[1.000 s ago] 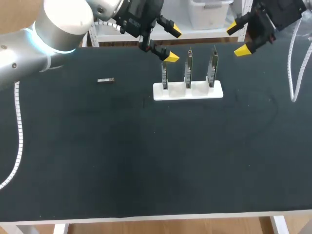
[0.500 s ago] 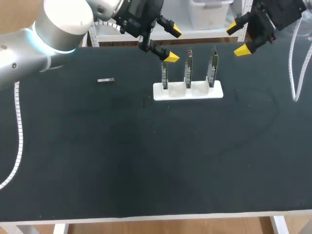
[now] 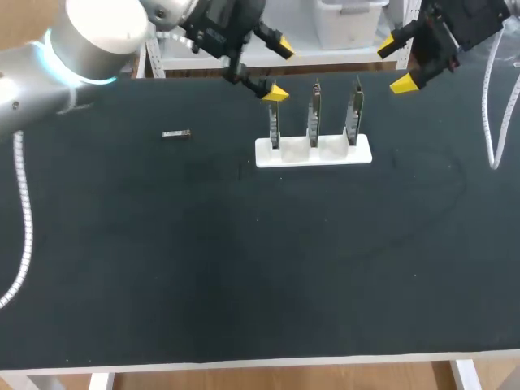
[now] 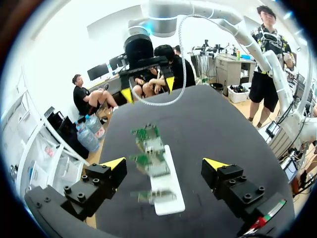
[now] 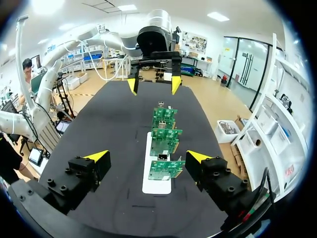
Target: Pick up the optical module with the left hand, and insert it into the network port with the right hand.
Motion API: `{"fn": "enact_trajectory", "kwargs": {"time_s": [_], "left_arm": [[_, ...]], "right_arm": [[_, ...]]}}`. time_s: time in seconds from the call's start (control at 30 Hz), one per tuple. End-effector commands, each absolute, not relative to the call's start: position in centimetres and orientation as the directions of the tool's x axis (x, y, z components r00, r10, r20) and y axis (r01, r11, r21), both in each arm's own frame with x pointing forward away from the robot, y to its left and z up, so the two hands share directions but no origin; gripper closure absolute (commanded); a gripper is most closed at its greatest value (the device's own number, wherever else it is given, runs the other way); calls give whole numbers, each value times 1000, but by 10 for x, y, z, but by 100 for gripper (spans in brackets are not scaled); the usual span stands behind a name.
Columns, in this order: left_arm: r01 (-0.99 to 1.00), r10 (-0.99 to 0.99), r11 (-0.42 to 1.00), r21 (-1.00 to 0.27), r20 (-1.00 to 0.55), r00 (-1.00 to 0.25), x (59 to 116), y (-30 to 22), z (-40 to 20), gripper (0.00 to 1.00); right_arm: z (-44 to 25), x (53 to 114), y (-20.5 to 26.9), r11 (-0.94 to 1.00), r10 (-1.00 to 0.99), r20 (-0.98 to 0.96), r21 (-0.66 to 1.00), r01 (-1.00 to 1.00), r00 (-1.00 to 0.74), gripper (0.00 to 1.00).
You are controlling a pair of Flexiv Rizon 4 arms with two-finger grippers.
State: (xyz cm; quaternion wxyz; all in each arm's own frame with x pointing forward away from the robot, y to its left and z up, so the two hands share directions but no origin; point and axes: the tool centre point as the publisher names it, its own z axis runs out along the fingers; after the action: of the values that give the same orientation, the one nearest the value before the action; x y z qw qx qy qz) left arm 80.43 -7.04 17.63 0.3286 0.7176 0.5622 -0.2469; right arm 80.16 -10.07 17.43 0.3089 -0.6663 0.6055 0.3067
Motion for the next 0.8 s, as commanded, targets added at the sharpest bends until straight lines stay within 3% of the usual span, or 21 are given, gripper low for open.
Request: {"fn": "enact_trajectory", "kwargs": {"time_s": [0.03,0.37,0.8], "left_arm": [[972,668,-126,198,-707,231,789,-29,188,0],[981,700,-85,173,-690,182,771,28,170,0],[984,714,-81,162,-679,170,776,43,155,0]], "right_arm": [[174,801,-101,-75,-617,-783,-42,-996,79,0],[174,801,-101,-75,-617,-783,-42,-996,79,0],[174,801,-101,-75,-617,-783,-42,-996,79,0]]}}
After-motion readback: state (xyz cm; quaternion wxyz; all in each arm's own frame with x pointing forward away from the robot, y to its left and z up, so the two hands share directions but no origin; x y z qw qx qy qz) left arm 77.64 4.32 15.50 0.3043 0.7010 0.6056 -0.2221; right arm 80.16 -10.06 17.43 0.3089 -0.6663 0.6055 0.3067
